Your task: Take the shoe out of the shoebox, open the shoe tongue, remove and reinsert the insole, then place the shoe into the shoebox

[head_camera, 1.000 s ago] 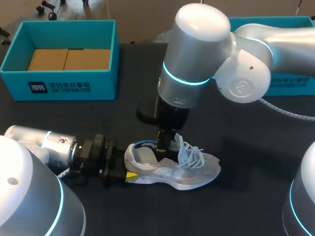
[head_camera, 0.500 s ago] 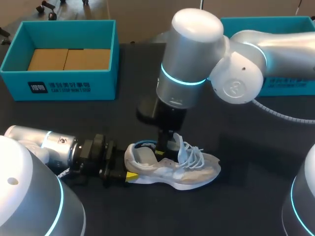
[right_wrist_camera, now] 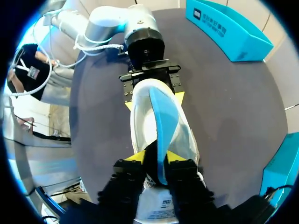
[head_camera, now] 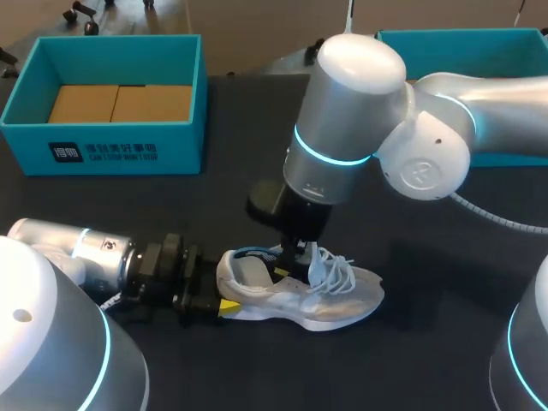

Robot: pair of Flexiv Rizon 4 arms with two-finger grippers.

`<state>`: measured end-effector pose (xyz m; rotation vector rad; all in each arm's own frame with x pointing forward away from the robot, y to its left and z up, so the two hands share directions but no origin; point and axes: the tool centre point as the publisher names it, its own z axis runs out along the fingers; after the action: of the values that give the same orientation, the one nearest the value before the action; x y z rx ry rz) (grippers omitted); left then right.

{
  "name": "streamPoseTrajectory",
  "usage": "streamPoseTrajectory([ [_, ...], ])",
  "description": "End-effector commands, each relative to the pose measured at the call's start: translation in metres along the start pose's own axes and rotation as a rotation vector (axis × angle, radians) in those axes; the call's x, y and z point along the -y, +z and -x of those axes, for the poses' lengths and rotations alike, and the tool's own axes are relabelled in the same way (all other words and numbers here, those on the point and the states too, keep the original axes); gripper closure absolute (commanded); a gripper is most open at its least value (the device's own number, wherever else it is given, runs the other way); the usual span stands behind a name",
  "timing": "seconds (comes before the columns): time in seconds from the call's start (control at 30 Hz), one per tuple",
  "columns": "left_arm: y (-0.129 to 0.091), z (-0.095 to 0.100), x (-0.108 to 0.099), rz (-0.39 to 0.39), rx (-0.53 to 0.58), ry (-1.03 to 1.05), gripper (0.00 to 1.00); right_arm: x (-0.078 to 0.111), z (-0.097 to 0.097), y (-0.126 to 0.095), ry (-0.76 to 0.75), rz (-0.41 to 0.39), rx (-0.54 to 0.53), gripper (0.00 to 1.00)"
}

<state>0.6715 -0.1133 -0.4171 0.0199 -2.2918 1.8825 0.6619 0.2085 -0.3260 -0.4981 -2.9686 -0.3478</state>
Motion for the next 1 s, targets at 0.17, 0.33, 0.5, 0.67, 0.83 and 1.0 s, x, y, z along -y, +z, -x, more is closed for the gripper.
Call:
streamPoseTrajectory([
  [0.17, 0.000, 0.000, 0.000, 0.000, 0.001, 0.000, 1.00, -0.003, 0.005, -0.001, -0.115, 0.055, -0.059, 1.00],
  [0.33, 0.000, 0.000, 0.000, 0.000, 0.001, 0.000, 1.00, -0.007, 0.003, -0.009, -0.260, 0.091, -0.105, 1.00],
  [0.5, 0.000, 0.000, 0.000, 0.000, 0.001, 0.000, 1.00, -0.012, 0.000, -0.016, -0.384, 0.111, -0.135, 1.00],
  [0.67, 0.000, 0.000, 0.000, 0.000, 0.001, 0.000, 1.00, -0.011, -0.003, -0.026, -0.477, 0.135, -0.145, 1.00],
  [0.83, 0.000, 0.000, 0.000, 0.000, 0.001, 0.000, 1.00, -0.028, -0.011, -0.035, -0.683, 0.159, -0.196, 1.00],
  [1.0, 0.000, 0.000, 0.000, 0.000, 0.001, 0.000, 1.00, -0.055, -0.021, -0.037, -0.901, 0.141, -0.261, 1.00],
])
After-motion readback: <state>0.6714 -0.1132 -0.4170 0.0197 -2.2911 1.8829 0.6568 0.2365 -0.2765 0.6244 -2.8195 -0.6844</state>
